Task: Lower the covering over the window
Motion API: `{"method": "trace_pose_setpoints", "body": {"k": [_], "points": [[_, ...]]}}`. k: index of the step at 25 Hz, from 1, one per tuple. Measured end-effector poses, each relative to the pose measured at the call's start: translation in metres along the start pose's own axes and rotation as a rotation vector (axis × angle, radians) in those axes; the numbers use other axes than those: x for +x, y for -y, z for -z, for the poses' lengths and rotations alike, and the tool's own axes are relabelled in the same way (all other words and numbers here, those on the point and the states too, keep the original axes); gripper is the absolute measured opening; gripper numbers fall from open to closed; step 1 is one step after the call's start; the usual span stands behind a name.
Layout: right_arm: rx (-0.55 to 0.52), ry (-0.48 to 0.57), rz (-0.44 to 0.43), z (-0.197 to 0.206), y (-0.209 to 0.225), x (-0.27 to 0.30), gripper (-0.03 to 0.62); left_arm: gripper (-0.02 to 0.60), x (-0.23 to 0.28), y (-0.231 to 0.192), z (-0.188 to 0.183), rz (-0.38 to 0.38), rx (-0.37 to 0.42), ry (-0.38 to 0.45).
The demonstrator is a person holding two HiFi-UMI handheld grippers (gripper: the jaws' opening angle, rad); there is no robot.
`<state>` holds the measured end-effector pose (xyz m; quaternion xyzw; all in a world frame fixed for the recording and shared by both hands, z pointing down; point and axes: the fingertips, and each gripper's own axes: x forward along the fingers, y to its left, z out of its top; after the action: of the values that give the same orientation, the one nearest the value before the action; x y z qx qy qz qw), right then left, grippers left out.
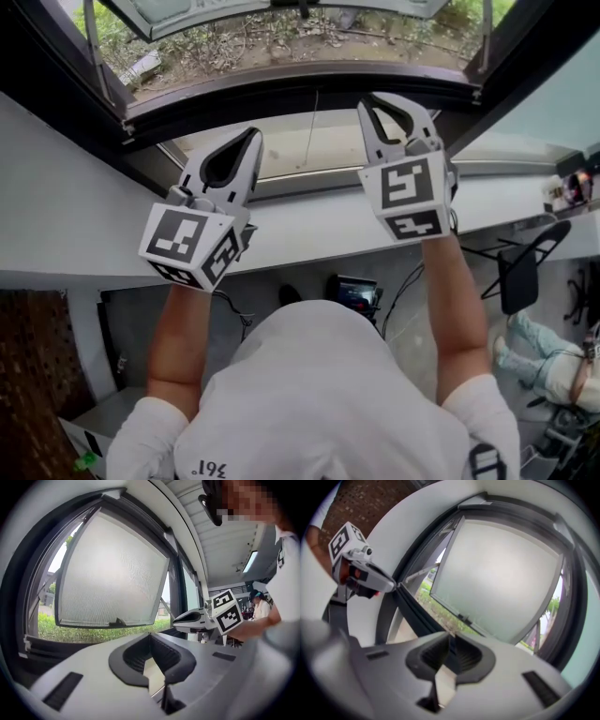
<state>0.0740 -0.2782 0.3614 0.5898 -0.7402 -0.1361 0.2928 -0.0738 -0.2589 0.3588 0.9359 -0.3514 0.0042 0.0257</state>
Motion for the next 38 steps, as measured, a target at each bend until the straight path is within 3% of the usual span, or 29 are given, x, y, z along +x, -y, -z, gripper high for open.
{"method": "trace_pose_setpoints", "body": {"k": [8,17,27,38], "points": [[0.047,0.027,-0.008,0.003,-0.026,-0.034,0.048,0.018,-0.032,0.034,0.043,0.054,-0.067,-0.063],[0.068,0.045,-0.081,0.027,-0.045,-0.071,0.048,0.018,-0.061,0.084,0.064,0.050,-0.096,-0.096],[0.182,0.066,-0.158,0.085,-0.056,-0.139,0.043,0.018,-0.087,0.159,0.085,-0.038,-0.196,-0.098],[0.230,0.063,-0.242,0.134,-0.073,-0.196,0.041,0.018,-0.116,0.211,0.099,-0.151,-0.186,-0.122]]}}
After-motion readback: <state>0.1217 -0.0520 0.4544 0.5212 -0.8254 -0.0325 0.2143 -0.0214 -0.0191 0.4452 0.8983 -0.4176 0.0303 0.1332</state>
